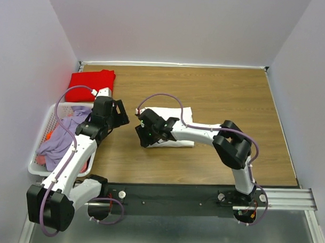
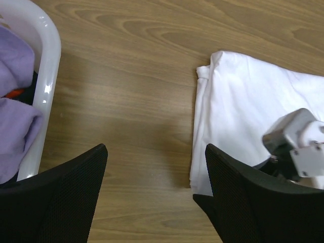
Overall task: Fold and stack the t-shirts
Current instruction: Neatly place the folded tshirt to the corner
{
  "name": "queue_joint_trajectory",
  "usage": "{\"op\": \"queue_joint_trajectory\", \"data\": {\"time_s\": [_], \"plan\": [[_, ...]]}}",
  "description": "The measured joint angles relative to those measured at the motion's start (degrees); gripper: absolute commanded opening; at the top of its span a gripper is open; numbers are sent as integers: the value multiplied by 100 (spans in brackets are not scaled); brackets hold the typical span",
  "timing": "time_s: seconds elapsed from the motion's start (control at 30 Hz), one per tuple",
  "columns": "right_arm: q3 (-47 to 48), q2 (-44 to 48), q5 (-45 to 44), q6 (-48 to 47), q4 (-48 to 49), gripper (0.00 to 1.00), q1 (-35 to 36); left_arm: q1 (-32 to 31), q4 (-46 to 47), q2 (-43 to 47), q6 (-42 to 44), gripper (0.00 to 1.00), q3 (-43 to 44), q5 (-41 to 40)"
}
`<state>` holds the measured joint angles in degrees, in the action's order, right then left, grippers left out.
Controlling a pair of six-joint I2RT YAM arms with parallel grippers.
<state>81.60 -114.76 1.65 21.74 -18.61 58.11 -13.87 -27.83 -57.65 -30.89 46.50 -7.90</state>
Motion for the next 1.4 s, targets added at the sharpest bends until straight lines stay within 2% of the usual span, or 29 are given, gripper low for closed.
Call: {"op": "queue_joint_trajectory", "data": {"time_s": [0.13,0.23,0.27,0.37,0.4,0.73,0.97,1.2,1.4], "plan": [[516,-562,-223,-44,-179,53,122,2,-66,0,0,86,-15,-15],[737,-710,-313,-68,-247,48,162,4,-57,-17,0,86,-17,-11],[780,-743,-361,-79,-275,37,173,4,-50,-44,0,86,-22,0],[831,-785,-634,-125,-358,13,225,7,9,-146,2,86,-55,59],[824,-785,-704,-131,-378,0,229,7,46,-197,4,86,-68,107],[372,-387,-1043,-7,-529,0,271,26,511,-1047,87,86,-79,610],[188,297,-1040,83,-636,0,267,31,918,-1725,76,86,-79,1425],[157,522,-1001,177,-592,0,254,31,1897,-2568,-350,86,-415,2444],[79,492,-901,229,-581,1,247,31,2068,-2588,-647,86,-549,2507]]}}
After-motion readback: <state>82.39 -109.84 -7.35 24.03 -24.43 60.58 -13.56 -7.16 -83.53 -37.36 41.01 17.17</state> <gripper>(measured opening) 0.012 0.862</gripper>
